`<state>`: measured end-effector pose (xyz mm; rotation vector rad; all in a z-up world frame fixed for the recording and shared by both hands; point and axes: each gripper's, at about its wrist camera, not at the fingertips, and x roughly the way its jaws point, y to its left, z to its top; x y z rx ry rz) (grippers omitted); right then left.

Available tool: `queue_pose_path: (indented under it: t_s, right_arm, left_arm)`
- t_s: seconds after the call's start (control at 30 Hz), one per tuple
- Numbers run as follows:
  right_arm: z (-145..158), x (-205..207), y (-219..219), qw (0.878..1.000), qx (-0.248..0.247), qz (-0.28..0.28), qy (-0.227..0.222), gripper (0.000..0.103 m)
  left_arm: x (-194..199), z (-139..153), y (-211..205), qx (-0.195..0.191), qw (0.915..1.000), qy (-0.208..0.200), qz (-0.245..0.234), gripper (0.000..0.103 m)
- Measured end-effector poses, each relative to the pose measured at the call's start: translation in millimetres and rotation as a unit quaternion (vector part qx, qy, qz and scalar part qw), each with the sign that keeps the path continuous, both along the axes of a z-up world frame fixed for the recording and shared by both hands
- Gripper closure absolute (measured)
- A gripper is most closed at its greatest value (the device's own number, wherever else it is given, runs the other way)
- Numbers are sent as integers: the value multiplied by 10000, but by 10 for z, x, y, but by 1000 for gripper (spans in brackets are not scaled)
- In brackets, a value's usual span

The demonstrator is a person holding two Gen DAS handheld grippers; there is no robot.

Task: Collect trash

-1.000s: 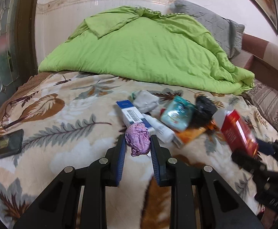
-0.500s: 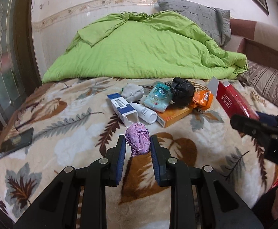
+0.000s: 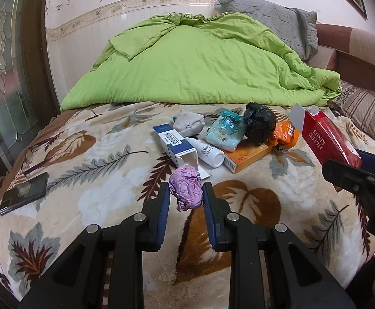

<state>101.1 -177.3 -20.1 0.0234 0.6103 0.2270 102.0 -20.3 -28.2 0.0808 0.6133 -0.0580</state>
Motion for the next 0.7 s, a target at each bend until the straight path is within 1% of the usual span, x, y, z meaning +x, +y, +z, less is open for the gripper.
queue_pose_path:
  t_s: [0.7]
  right_arm:
    - [5, -6, -11, 10000, -6, -3, -24, 44]
  left_arm:
    - [-2, -2, -7, 13, 10000, -1, -3, 79]
